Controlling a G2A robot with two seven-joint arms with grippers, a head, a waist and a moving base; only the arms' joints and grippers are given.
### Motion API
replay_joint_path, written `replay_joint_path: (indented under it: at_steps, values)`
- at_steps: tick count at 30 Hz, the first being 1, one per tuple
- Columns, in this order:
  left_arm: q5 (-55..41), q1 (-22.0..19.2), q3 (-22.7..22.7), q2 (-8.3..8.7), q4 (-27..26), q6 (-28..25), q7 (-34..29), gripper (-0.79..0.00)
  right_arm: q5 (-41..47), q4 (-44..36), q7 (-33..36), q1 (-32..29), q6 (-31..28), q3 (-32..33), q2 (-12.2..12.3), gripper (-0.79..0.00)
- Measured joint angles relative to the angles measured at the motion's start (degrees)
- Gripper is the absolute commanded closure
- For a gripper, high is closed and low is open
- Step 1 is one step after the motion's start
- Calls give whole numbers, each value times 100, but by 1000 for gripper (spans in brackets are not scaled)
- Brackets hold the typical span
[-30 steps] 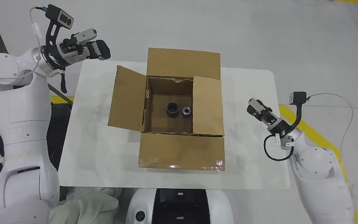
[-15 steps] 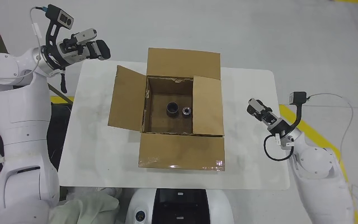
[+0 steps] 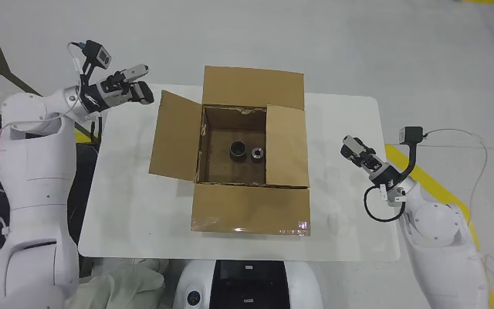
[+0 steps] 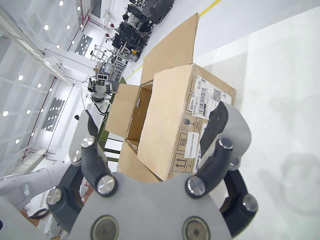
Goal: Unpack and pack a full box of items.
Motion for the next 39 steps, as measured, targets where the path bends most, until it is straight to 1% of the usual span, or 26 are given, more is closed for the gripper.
replay_joint_path:
  at_steps: [7, 15, 20, 25, 30, 39]
  values:
    - [-13, -59, 401, -36, 275, -25, -38, -785, 0, 0, 0, 0, 0, 0, 0, -785]
    - [-266, -231, 812, -101, 362, -168, -209, -785, 0, 0, 0, 0, 0, 0, 0, -785]
    - [-709, -340, 989, -148, 249, -189, -396, -785, 0, 0, 0, 0, 0, 0, 0, -785]
    - [-1063, -453, 1213, -204, 27, -4, -451, -785, 0, 0, 0, 0, 0, 0, 0, -785]
    - [-1127, -588, 1513, -263, -182, 76, -476, -785, 0, 0, 0, 0, 0, 0, 0, -785]
    - [-1204, -831, 2160, -407, -310, 148, -497, -785, 0, 0, 0, 0, 0, 0, 0, -785]
